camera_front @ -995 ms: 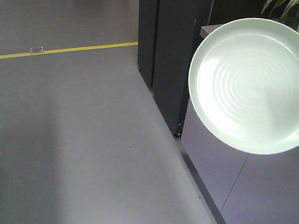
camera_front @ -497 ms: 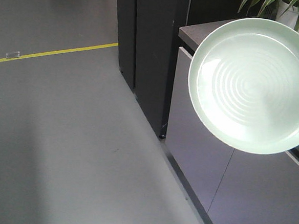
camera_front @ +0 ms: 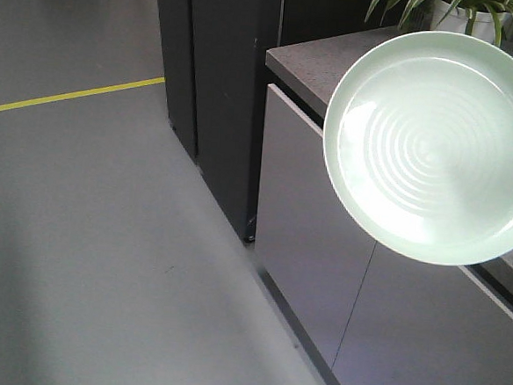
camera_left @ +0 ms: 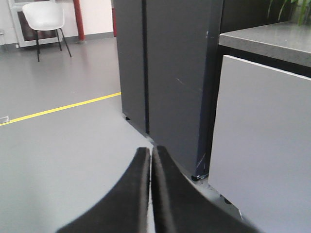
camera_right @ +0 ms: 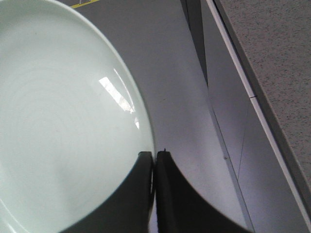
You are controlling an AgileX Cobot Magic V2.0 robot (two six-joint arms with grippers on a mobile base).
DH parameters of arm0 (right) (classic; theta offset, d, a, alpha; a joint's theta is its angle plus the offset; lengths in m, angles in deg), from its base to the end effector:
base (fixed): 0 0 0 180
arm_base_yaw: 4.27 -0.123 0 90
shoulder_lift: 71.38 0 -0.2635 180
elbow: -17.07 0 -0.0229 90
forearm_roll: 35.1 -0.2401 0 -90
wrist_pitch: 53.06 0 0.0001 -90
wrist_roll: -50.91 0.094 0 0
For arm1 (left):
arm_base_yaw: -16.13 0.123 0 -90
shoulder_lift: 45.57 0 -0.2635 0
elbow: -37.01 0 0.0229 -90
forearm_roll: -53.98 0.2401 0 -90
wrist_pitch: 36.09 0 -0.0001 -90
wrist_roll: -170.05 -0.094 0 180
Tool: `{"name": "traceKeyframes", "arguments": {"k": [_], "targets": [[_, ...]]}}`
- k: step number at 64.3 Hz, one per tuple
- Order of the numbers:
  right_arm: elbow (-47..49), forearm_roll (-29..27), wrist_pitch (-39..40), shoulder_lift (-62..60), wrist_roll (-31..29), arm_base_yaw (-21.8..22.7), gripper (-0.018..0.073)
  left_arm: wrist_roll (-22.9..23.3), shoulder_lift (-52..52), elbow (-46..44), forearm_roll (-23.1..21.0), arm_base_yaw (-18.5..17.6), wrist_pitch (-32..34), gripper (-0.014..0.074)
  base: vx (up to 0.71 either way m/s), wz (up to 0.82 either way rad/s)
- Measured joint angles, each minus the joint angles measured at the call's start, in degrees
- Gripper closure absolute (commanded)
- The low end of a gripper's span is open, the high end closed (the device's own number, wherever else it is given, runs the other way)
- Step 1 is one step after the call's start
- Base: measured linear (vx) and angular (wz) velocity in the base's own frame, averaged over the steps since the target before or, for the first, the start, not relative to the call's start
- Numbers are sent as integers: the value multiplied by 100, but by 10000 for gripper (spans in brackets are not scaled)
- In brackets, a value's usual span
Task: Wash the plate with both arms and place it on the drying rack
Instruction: 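Turn the base toward the counter with the potted plant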
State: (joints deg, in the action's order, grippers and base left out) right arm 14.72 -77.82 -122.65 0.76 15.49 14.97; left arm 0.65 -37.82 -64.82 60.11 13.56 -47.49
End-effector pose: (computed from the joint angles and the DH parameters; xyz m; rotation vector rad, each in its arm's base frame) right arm 0.2021 -0.0072 0.4064 -0.2736 2.2018 0.4793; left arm 0.0700 -0.0011 0.1865 -0.0457 1.6974 -0.0755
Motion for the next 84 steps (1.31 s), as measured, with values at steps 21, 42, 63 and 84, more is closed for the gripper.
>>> {"name": "traceKeyframes", "arguments": {"k": [21,42,63,84], "targets": [[0,0,0,0,0,0,566,0,0,0,0,0,0,603,8,-19],[0,0,0,0,0,0,566,0,0,0,0,0,0,603,7,-15],[0,0,0,0,0,0,566,0,0,0,0,0,0,603,5,-12],[0,0,0,0,0,0,566,0,0,0,0,0,0,603,5,-12]]}}
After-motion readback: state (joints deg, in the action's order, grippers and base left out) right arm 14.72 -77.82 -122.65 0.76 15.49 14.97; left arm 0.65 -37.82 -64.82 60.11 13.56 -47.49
